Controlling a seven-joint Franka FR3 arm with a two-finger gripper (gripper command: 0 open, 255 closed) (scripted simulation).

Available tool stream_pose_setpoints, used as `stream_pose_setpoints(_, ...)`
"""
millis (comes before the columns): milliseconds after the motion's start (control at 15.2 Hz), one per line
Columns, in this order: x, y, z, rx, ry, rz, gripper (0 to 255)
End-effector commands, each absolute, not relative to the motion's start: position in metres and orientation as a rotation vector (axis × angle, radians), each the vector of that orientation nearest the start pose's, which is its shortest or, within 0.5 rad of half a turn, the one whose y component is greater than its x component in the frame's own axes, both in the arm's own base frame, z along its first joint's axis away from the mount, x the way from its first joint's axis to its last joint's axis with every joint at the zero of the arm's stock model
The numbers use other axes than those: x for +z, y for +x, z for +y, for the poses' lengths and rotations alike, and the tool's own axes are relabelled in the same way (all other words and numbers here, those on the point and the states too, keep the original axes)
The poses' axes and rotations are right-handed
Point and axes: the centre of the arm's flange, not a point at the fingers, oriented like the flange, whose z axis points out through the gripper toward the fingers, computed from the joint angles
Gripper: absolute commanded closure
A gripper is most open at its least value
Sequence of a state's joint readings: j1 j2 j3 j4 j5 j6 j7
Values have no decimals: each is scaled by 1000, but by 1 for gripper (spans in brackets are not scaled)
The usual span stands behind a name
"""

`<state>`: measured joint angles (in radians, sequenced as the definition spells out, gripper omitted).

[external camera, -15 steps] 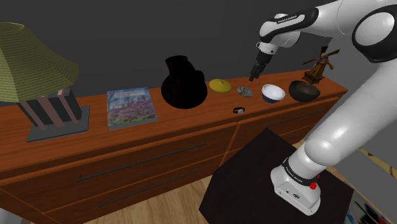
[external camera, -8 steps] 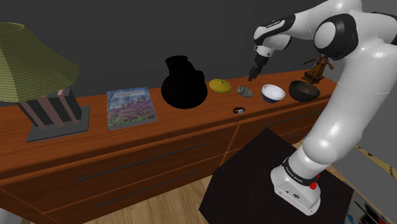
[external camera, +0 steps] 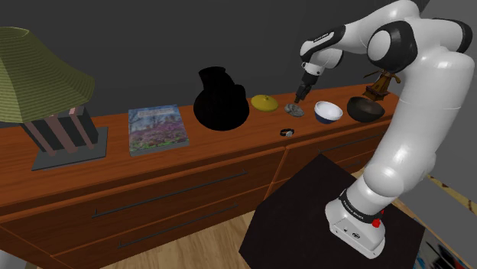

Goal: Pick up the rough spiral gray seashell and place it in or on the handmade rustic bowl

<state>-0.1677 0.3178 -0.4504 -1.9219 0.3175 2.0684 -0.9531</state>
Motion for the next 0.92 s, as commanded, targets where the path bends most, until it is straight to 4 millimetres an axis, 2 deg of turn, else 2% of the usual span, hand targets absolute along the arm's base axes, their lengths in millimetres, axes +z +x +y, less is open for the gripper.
stream_pose_setpoints(0, 328, 505, -324, -2, -2947, -258, 0)
stream_pose_setpoints(396, 328, 505, -324, -2, -2947, -258, 0)
stream_pose_setpoints(462, 328, 505, -324, -2, -2947, -258, 255)
stream_pose_setpoints(858, 328, 505, -324, -2, -2947, -258, 255)
